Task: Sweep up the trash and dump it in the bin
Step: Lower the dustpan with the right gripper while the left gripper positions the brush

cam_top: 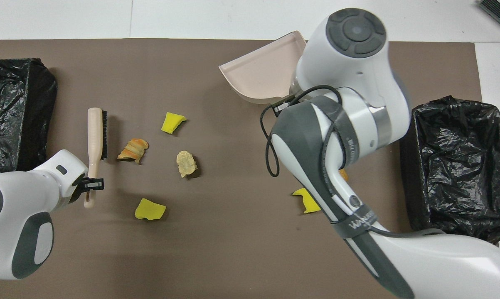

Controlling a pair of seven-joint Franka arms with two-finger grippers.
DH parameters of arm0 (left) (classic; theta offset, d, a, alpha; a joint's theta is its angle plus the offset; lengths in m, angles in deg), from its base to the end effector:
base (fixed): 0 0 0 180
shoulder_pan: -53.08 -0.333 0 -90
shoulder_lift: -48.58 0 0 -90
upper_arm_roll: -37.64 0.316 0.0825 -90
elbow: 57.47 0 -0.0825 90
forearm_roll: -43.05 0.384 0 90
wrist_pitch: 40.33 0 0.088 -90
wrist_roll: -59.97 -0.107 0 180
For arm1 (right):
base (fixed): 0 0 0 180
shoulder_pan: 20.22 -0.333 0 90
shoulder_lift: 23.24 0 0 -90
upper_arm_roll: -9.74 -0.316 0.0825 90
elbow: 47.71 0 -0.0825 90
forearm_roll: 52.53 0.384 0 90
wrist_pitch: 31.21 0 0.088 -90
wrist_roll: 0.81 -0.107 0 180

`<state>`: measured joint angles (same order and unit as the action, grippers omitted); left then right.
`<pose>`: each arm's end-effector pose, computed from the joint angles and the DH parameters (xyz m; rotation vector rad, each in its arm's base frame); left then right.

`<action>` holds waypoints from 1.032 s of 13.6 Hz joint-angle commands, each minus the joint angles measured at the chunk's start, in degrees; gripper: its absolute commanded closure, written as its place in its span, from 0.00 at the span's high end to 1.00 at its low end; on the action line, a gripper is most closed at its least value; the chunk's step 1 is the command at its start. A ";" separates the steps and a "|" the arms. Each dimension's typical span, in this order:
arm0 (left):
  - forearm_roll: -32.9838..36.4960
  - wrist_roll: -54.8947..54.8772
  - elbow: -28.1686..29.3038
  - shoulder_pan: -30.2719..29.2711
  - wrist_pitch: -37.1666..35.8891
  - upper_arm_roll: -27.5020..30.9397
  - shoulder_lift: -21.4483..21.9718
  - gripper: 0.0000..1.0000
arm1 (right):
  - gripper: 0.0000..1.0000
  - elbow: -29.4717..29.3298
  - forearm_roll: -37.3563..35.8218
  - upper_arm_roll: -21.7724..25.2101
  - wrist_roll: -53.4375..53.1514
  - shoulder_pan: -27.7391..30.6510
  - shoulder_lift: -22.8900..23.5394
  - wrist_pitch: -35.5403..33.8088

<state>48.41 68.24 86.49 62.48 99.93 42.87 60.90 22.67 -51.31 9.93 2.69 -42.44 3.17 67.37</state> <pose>0.4568 -0.0334 0.3728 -3.1034 -0.0054 -0.2397 0.6450 0.2637 0.5117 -3.0407 -0.6849 -0.0431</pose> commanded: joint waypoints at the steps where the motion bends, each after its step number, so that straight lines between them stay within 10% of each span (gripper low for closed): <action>1: -0.70 -0.45 1.50 -0.44 2.39 -0.75 0.87 0.00 | 0.00 6.15 1.15 -0.55 14.21 1.21 -3.10 1.17; 9: -9.67 0.17 1.24 2.62 2.91 -0.75 -1.42 0.00 | 0.00 21.98 -3.67 -0.37 60.88 2.17 -10.06 5.56; 14: -9.93 0.78 0.89 6.75 3.09 -0.83 -3.79 0.00 | 0.00 23.05 -5.18 -0.55 66.91 1.56 -10.14 7.51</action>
<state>39.63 68.62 87.26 67.13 101.74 41.54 58.46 43.07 -55.47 9.89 67.62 -41.06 -4.94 73.59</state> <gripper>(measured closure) 0.731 0.670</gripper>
